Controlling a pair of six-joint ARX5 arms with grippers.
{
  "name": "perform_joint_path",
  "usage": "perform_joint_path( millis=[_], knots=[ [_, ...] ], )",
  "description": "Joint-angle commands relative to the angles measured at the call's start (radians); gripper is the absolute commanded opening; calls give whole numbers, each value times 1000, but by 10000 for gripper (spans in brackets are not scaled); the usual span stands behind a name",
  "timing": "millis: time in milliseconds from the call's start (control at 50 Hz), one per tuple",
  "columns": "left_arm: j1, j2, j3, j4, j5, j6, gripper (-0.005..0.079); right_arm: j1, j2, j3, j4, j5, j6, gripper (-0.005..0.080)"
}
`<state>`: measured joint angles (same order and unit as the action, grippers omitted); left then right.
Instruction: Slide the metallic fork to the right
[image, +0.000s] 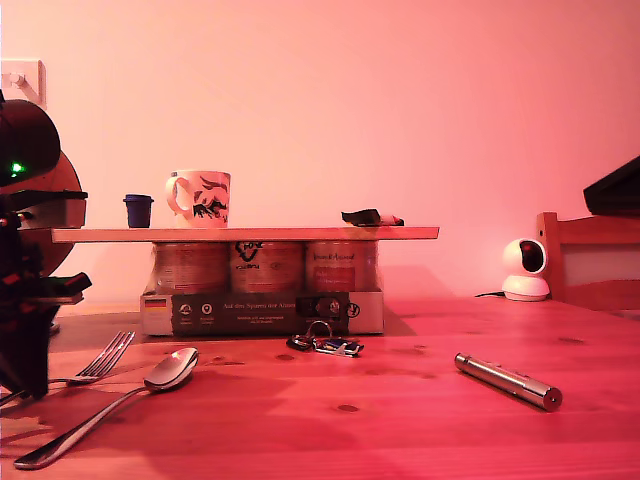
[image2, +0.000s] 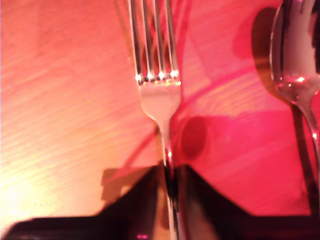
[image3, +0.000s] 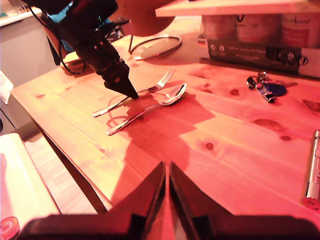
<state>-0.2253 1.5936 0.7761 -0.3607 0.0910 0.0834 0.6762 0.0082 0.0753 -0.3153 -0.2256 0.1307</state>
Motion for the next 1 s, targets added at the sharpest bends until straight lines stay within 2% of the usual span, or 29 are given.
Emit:
perform_joint_path(
  millis=[0, 200, 420, 440, 520, 540, 620, 660, 980],
  knots=[
    [-8, 16, -3, 0, 9, 3, 32, 5, -5, 11, 10, 0, 0, -12],
    [-19, 16, -3, -10, 13, 3, -17, 5, -5, 11, 10, 0, 0, -12],
    [-27, 16, 6, -18, 13, 2, -19, 5, -5, 11, 10, 0, 0, -12],
    [-27, 16, 10, -21, 13, -44, -19, 5, -5, 11, 11, 0, 0, -12],
    [-27, 16, 24, -42, 14, -57, -19, 5, -5, 11, 10, 0, 0, -12],
    [-27, 16, 27, -45, 14, -111, -19, 5, -5, 11, 10, 0, 0, -12],
    [-31, 16, 40, -62, 16, -121, -19, 5, -5, 11, 10, 0, 0, -12],
    [-33, 16, 46, -66, 19, -176, -19, 5, -5, 11, 10, 0, 0, -12],
    [-86, 16, 63, -66, 61, -252, -19, 5, -5, 11, 10, 0, 0, -12]
  ],
)
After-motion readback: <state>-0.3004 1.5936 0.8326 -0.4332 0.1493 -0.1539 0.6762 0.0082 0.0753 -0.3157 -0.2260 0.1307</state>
